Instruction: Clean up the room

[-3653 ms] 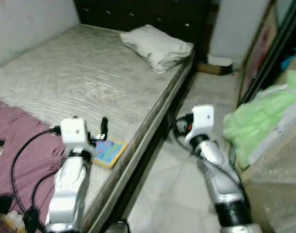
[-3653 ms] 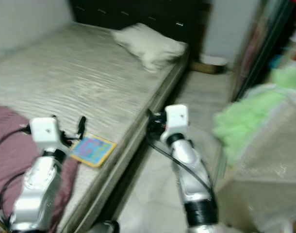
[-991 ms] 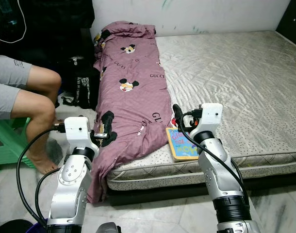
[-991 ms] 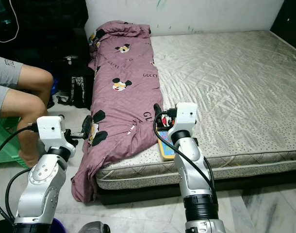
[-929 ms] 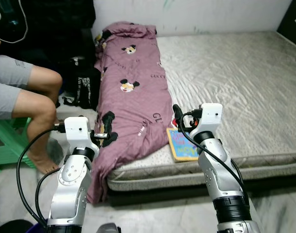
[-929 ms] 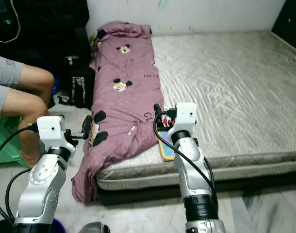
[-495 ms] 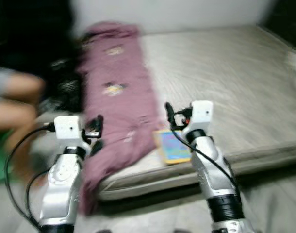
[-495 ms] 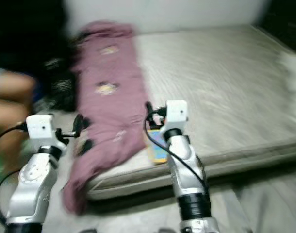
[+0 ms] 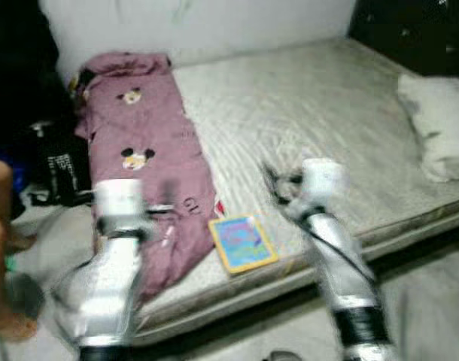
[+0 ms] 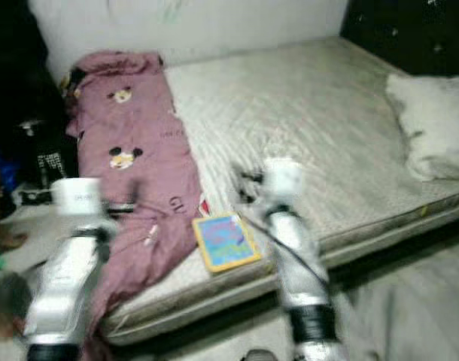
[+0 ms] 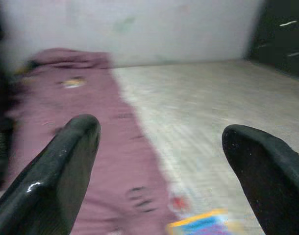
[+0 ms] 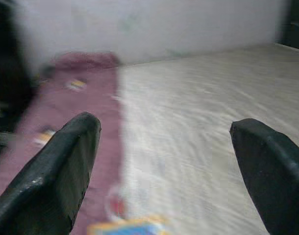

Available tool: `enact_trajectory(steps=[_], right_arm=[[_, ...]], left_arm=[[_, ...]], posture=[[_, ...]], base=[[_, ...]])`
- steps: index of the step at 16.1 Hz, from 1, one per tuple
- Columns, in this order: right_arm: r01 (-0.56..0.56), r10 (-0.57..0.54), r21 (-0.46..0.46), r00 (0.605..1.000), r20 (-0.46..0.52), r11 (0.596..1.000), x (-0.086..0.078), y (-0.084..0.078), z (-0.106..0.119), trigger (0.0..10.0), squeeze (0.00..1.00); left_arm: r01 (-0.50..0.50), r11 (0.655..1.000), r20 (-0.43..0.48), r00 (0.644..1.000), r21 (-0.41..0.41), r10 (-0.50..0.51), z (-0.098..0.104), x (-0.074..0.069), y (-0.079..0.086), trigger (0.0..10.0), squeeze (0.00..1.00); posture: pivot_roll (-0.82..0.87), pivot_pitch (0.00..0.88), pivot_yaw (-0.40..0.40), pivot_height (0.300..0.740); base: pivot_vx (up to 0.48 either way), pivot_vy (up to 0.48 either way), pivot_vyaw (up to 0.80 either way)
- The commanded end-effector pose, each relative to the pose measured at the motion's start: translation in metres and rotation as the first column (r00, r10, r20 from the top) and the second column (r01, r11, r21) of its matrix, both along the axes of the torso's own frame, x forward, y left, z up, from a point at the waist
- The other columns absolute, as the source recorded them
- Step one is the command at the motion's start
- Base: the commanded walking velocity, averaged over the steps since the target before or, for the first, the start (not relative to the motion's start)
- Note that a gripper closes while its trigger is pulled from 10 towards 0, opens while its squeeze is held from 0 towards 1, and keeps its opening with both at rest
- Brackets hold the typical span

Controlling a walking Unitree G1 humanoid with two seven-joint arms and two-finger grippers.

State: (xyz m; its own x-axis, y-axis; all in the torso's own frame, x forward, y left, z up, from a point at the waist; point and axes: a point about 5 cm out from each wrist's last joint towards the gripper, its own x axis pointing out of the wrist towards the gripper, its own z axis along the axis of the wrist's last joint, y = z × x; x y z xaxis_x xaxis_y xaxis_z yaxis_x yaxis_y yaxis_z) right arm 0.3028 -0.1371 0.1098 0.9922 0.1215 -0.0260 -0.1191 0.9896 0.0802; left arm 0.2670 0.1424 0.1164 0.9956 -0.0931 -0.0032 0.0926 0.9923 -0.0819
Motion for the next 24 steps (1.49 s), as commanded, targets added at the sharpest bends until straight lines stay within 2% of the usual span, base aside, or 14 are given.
enact_trajectory(steps=[1, 4, 14, 20, 24], right_arm=[[-0.054, 0.053, 0.016, 0.998, 0.033, 0.998, 0.0023, 0.0164, 0.0088, 10.0, 0.00], [-0.071, 0.071, -0.012, 0.997, 0.037, 0.997, 0.0023, 0.0185, 0.0090, 10.0, 0.00], [-0.074, 0.075, -0.013, 0.997, 0.030, 0.997, 0.0037, 0.0181, 0.0075, 10.0, 0.00], [-0.042, 0.042, 0.018, 0.999, 0.027, 0.999, 0.0052, 0.0145, 0.0070, 10.0, 0.00], [-0.034, 0.033, 0.025, 0.999, 0.028, 0.999, 0.0062, 0.0137, 0.0069, 10.0, 0.00]], left_arm=[[-0.050, 0.998, -0.012, 0.999, 0.029, 0.051, -0.0025, -0.0022, 0.0149, 10.0, 0.00], [-0.051, 0.998, -0.015, 0.999, 0.032, 0.052, -0.0028, -0.0014, 0.0138, 10.0, 0.00], [-0.050, 0.998, -0.007, 0.999, 0.034, 0.050, -0.0027, 0.0006, 0.0121, 10.0, 0.00], [-0.053, 0.998, -0.012, 0.999, 0.023, 0.053, -0.0039, 0.0016, 0.0133, 10.0, 0.00], [-0.052, 0.998, -0.011, 0.999, 0.026, 0.052, -0.0039, 0.0025, 0.0135, 10.0, 0.00]], posture=[[-0.07, 0.000, -0.006, 0.740], [-0.07, 0.000, -0.008, 0.740], [-0.06, 0.000, -0.013, 0.740], [-0.07, 0.000, -0.011, 0.740], [-0.07, 0.000, -0.008, 0.740]], base=[[0.000, 0.000, 0.00], [0.000, 0.000, 0.80], [0.000, 0.000, 0.78], [0.000, 0.000, 0.00], [0.000, 0.000, -0.52]])
